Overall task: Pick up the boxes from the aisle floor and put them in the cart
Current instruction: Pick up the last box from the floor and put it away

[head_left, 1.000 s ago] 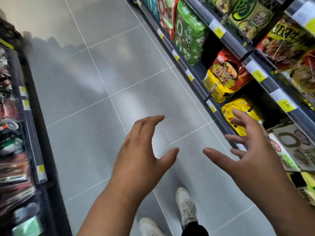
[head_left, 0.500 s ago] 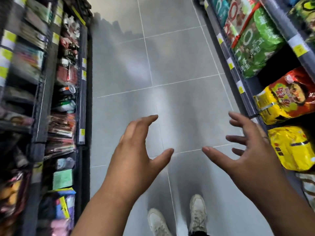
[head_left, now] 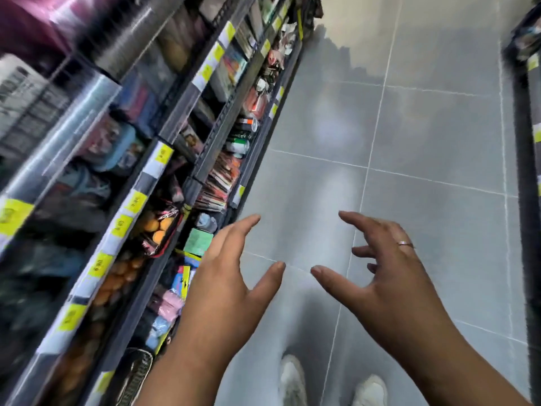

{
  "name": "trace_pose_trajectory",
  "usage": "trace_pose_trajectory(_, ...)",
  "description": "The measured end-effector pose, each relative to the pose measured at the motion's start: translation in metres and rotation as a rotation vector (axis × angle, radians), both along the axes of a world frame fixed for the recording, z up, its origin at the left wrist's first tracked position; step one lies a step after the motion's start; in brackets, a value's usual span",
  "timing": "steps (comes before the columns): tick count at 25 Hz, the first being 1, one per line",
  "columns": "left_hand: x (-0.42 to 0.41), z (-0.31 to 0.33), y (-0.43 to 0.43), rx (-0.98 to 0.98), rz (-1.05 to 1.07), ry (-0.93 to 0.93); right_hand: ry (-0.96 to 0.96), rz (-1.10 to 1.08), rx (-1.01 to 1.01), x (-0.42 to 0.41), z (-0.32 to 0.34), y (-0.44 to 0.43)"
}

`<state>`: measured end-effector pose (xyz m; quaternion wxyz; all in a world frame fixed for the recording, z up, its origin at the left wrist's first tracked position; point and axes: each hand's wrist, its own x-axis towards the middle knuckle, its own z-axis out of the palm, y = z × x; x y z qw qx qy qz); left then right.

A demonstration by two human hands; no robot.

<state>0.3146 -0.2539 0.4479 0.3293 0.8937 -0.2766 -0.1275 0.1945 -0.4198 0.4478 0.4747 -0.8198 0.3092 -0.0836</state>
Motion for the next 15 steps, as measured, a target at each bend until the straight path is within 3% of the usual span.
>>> trace_pose_trajectory(7, -0.002, 0.009, 0.072, 0.047, 0.113, -0.034, -0.048, 0.133, 0.034, 0.033, 0.008, 0.06)
trace_pose_trajectory(15, -0.013, 0.021, 0.053, 0.044, 0.04, -0.007, -0.025, 0.076, 0.06, 0.01, 0.019, 0.05)
